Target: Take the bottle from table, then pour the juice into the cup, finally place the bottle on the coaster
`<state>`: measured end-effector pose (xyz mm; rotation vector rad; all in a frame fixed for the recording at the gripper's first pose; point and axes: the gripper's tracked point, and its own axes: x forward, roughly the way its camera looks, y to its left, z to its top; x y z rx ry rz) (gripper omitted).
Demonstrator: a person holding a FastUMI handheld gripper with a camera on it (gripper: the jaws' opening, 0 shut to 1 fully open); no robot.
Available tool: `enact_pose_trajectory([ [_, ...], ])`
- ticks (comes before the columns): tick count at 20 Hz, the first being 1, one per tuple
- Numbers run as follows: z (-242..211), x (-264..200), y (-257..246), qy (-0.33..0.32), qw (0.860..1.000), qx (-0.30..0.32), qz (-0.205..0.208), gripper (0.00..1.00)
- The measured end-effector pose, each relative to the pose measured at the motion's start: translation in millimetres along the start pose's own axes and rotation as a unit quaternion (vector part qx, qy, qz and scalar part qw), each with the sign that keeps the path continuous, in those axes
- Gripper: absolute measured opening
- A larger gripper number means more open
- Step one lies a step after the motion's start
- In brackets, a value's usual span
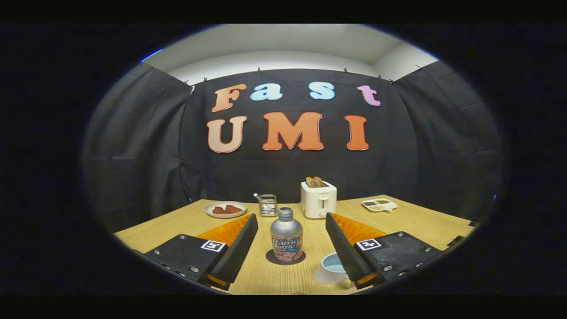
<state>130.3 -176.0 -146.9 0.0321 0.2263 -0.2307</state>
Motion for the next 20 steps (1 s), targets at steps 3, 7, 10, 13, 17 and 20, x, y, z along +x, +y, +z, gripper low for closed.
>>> enact_pose_trajectory([
  [3, 14, -30, 9, 0.001, 1.0, 0.0, 0.014, 0.91],
  [7, 45, -65, 16, -0.021, 0.999, 0.004, 0.024, 0.91],
  [10, 58, -90, 23, -0.03, 0.999, 0.014, 0.029, 0.91],
  [13, 66, -112, 25, -0.05, 0.998, 0.015, 0.029, 0.91],
  [17, 74, -136, 31, -0.076, 0.996, 0.015, 0.04, 0.91],
  [20, 75, -146, 30, -0.083, 0.996, 0.013, 0.041, 0.91],
])
